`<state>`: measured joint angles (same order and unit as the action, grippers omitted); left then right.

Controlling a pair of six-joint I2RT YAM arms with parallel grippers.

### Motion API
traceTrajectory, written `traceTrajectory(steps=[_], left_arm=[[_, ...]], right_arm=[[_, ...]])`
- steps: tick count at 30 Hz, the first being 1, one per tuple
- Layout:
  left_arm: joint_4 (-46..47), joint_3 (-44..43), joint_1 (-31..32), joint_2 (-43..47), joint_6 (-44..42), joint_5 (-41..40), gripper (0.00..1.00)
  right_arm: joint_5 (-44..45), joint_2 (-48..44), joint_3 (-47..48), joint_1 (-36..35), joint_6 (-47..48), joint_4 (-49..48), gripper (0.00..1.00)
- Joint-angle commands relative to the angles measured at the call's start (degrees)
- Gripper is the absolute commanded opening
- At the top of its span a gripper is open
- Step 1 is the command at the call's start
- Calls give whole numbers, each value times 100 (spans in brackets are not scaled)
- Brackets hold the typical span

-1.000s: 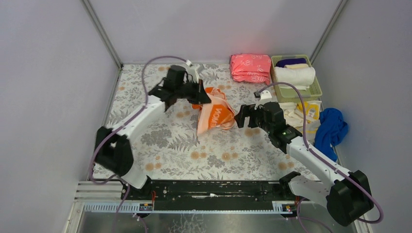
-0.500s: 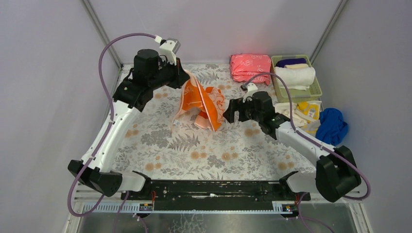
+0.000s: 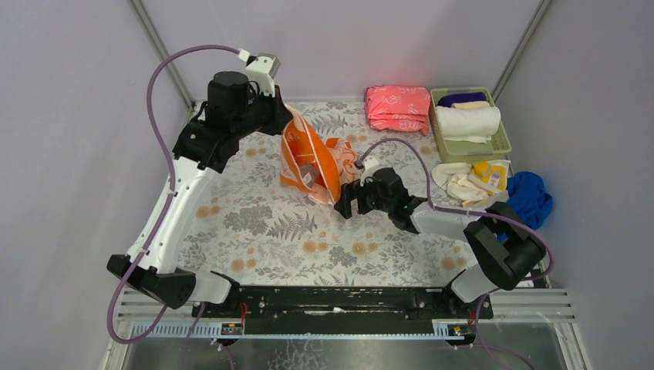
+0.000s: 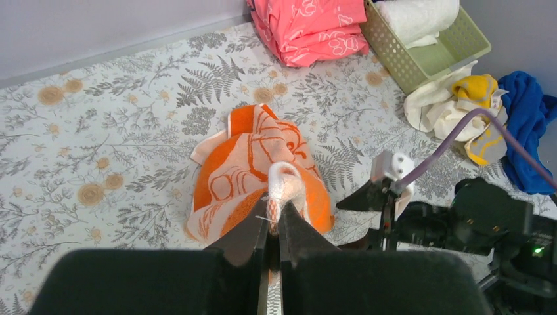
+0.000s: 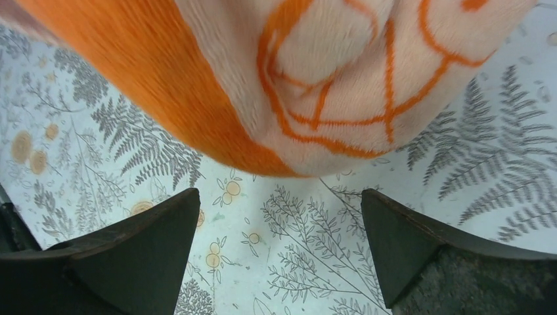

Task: Roll the towels
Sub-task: Flatten out the towel at the center of the board.

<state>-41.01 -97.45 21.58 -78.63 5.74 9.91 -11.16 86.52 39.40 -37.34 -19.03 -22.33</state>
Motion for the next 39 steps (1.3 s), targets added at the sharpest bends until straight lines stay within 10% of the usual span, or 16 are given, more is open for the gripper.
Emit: traceTrajectory(steps=[1, 14, 25, 39], left_arm=[[13, -410, 4, -15, -123, -203, 0], [-121, -913, 4, 74, -184, -395, 0], [355, -406, -495, 335, -320, -1114, 0], [1944, -469, -1334, 200, -530, -644, 0]], right_arm=[[473, 323, -232, -241, -53, -1340, 99], [1896, 1736, -2, -498, -731, -2690, 92], [2359, 1084, 548, 218, 425, -1627, 2], [2460, -321, 3641, 1383, 3971, 2199, 2]])
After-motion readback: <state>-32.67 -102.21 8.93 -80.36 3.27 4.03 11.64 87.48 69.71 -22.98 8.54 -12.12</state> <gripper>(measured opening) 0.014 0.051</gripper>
